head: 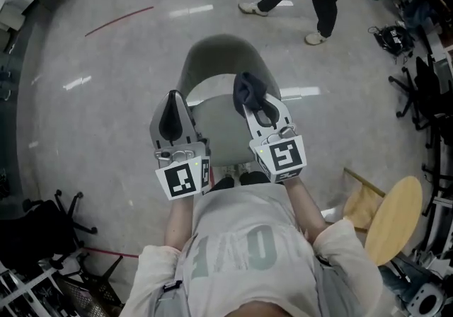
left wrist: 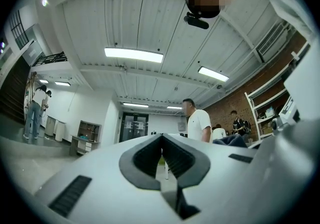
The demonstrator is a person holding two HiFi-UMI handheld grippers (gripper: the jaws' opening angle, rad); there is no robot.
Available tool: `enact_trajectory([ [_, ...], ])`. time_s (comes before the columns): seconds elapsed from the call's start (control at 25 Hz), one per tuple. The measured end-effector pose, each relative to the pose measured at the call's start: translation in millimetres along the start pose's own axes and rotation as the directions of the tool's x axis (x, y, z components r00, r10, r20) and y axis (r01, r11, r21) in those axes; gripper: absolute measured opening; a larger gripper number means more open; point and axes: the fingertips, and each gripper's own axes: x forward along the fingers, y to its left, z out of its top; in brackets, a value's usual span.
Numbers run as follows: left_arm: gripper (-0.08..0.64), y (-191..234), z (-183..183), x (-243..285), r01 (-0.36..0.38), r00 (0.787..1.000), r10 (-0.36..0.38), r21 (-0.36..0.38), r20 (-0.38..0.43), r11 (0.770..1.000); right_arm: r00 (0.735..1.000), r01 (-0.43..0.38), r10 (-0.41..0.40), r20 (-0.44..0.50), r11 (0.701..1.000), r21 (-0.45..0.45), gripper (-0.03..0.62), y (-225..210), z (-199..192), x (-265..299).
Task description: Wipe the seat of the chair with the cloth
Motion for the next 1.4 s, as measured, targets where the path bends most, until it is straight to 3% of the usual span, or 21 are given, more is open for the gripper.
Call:
enact_trajectory([
  [0.16,0.015,-3.2,-26.1,11.1,-0.009,0.999,0.009,0.015,-0.037,1.000,0.998,-0.037,0.039,-0.056,0.999,0.036,0.049,-14.0,-22.1,17.1],
  [0.32,0.015,5.3,-82.8,17.9,-0.036,0.995,0.038,0.025,-0.088,0.999,0.986,-0.106,0.115,-0.116,0.991,0.079,0.049,-18.9,-72.4,55.1],
  [0.56,0.015,46.4,-196.1,10.1,-0.069,0.989,0.072,0.033,-0.128,0.997,0.956,-0.222,0.257,-0.140,0.949,0.225,0.050,18.6,-177.9,133.2],
  [0.8,0.015,85.8,-314.8,-25.5,-0.137,0.965,0.139,0.023,-0.224,0.990,0.907,-0.242,0.340,-0.249,0.904,0.352,0.050,69.9,-311.5,188.4],
  [0.92,0.015,99.5,-354.5,-36.5,-0.176,0.949,0.176,0.022,-0.262,0.984,0.880,-0.252,0.390,-0.271,0.867,0.429,0.050,87.9,-359.7,212.2],
  [1.04,0.015,105.6,-378.3,-46.6,-0.187,0.938,0.183,0.014,-0.294,0.982,0.863,-0.243,0.432,-0.263,0.810,0.534,0.049,102.7,-402.3,230.3],
  [1.24,0.015,102.0,-391.2,-57.9,-0.166,0.933,0.157,-0.001,-0.322,0.986,0.827,-0.150,0.466,-0.315,0.722,0.676,0.050,123.4,-458.8,251.6],
  [1.4,0.015,102.7,-392.8,-60.5,-0.174,0.931,0.162,-0.007,-0.327,0.985,0.782,-0.105,0.502,-0.369,0.690,0.716,0.049,141.3,-485.9,259.9],
])
